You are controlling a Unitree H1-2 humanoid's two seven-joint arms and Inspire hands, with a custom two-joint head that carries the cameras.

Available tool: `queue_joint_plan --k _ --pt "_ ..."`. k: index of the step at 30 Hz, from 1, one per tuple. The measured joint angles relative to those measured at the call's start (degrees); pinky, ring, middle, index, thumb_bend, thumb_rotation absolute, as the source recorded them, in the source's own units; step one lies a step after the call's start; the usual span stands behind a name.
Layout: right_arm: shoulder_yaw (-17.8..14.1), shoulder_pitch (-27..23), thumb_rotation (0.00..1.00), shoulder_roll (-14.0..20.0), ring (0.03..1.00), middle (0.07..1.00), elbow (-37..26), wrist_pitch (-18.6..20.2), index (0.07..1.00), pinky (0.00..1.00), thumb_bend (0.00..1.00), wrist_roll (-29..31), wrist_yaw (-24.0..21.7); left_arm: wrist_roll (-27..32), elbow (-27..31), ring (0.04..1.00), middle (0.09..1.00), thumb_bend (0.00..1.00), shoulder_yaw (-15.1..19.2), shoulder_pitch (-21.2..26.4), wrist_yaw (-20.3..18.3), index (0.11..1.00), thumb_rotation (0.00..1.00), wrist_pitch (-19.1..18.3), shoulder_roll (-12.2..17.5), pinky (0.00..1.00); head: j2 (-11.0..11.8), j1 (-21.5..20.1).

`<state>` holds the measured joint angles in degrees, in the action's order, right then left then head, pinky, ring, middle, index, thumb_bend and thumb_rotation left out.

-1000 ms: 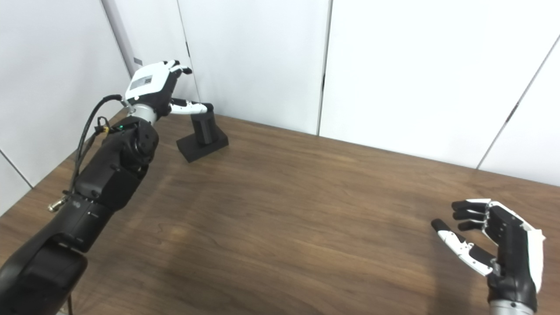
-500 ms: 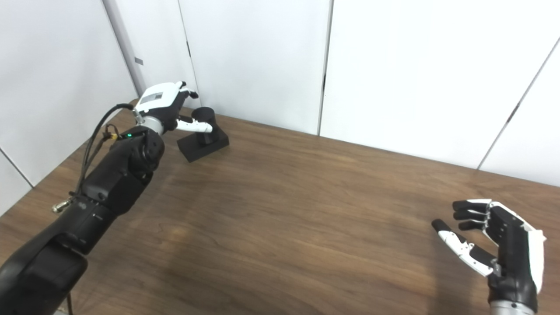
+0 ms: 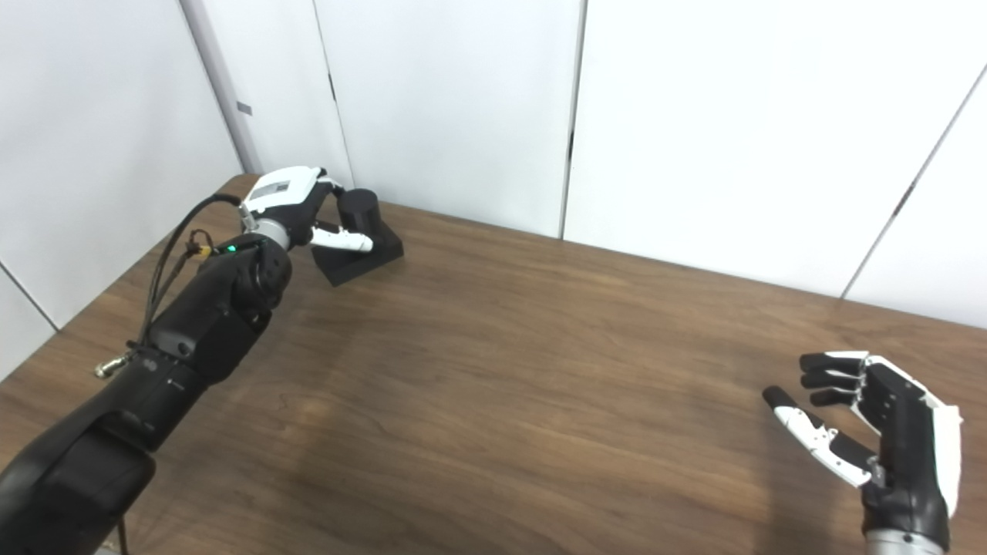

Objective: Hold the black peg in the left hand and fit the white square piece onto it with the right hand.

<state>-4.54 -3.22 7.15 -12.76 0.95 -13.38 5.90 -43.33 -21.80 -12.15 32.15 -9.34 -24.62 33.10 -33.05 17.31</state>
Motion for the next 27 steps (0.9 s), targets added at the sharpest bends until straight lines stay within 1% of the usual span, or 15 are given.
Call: queue_joint_plan --k 5,10,15,16,18,21,24,27 --pt "0.0 0.0 0.11 0.0 0.539 0.59 0.0 0.0 0.488 0.46 0.49 0.6 0.0 0.4 -2.3 1.0 0.996 0.98 0.0 0.0 0.6 0.81 0.58 0.6 -0.1 0.91 -0.3 -0.1" --pt "-0.1 0.0 0.11 0.0 0.539 0.596 -0.1 0.0 0.488 0.46 0.49 0.6 0.0 0.9 -4.0 1.0 0.995 0.97 0.0 0.0 2.0 0.81 0.58 0.8 -0.1 0.91 -0.4 0.0" --pt "-0.1 0.0 0.11 0.0 0.536 0.593 -0.1 0.0 0.488 0.46 0.49 0.6 0.0 1.1 -4.5 1.0 0.992 0.97 0.0 0.0 2.3 0.807 0.58 0.9 -0.1 0.91 -0.4 0.0" --pt "-0.1 0.0 0.11 0.0 0.534 0.59 -0.1 0.0 0.488 0.46 0.49 0.6 0.0 1.1 -4.5 1.0 0.991 0.97 0.0 0.0 2.3 0.807 0.58 0.9 -0.1 0.9 0.0 -0.3" --pt "-0.1 0.0 0.11 0.0 0.532 0.587 -0.1 0.0 0.488 0.45 0.49 0.6 0.0 1.1 -4.5 1.0 0.99 0.97 -0.2 0.0 2.3 0.806 0.57 0.9 -0.1 0.9 0.0 -0.3" --pt "-0.1 0.0 0.11 0.0 0.53 0.58 -0.1 0.0 0.488 0.45 0.49 0.6 0.0 1.0 -4.5 1.0 0.987 0.97 -0.6 0.0 2.3 0.809 0.58 0.6 -0.1 0.89 0.0 -0.3" --pt "-0.1 0.0 0.11 0.0 0.521 0.578 -0.1 0.0 0.488 0.44 0.49 0.7 0.0 1.0 -4.5 1.0 0.986 0.99 -1.2 0.0 2.3 0.812 0.59 0.6 -0.2 0.89 0.1 -0.1" --pt "-0.2 0.0 0.11 0.0 0.525 0.582 -0.1 0.0 0.487 0.44 0.49 0.8 0.0 0.9 -4.5 1.0 0.992 0.99 -2.1 0.0 1.7 0.815 0.58 0.4 -0.2 0.91 0.1 -0.2"
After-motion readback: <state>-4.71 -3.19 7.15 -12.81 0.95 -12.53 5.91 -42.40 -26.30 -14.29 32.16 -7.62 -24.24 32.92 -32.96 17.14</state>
